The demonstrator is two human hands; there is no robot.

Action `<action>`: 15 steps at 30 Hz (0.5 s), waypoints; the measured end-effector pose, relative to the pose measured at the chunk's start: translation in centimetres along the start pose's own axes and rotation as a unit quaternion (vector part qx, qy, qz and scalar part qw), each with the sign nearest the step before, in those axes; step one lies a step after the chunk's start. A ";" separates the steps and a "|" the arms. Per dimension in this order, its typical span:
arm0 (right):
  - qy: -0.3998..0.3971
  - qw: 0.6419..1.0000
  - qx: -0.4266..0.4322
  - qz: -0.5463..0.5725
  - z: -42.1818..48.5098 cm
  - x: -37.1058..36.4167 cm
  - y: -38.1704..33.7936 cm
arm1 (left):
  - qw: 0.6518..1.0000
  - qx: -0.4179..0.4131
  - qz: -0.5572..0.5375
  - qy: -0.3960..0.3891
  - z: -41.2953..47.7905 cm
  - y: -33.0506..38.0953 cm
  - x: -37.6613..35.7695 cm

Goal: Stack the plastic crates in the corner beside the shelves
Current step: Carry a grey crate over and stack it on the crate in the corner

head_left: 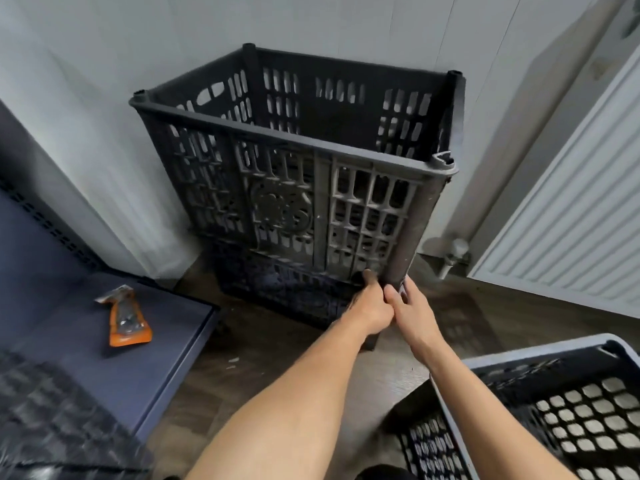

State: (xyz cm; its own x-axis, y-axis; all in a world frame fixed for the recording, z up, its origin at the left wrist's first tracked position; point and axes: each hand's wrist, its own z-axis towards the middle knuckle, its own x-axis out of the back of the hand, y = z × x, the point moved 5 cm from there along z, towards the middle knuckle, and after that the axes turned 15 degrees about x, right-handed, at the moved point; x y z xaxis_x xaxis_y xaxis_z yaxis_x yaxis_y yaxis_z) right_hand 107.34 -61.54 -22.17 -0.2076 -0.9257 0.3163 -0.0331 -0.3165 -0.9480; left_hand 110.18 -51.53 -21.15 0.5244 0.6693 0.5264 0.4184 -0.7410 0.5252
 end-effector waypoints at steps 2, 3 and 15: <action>0.015 0.996 0.000 -0.085 1.2 0.6 0.4 | 1.000 -0.006 0.007 -0.026 0.7 0.4 0.0; 0.026 0.994 0.001 -0.109 1.7 0.7 0.5 | 1.000 -0.008 0.006 -0.029 1.0 0.7 0.2; 0.050 0.980 -0.007 -0.191 2.7 0.1 0.7 | 0.999 -0.008 0.037 0.001 0.4 -1.7 3.1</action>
State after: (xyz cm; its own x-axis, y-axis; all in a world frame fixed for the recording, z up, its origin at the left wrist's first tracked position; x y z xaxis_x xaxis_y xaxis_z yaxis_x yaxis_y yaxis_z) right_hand 109.93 -62.40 -22.72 -0.2731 -0.7152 0.6433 -0.1409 -0.6318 -0.7622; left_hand 111.40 -48.25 -20.67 0.5517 0.6124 0.5663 0.3657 -0.7878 0.4957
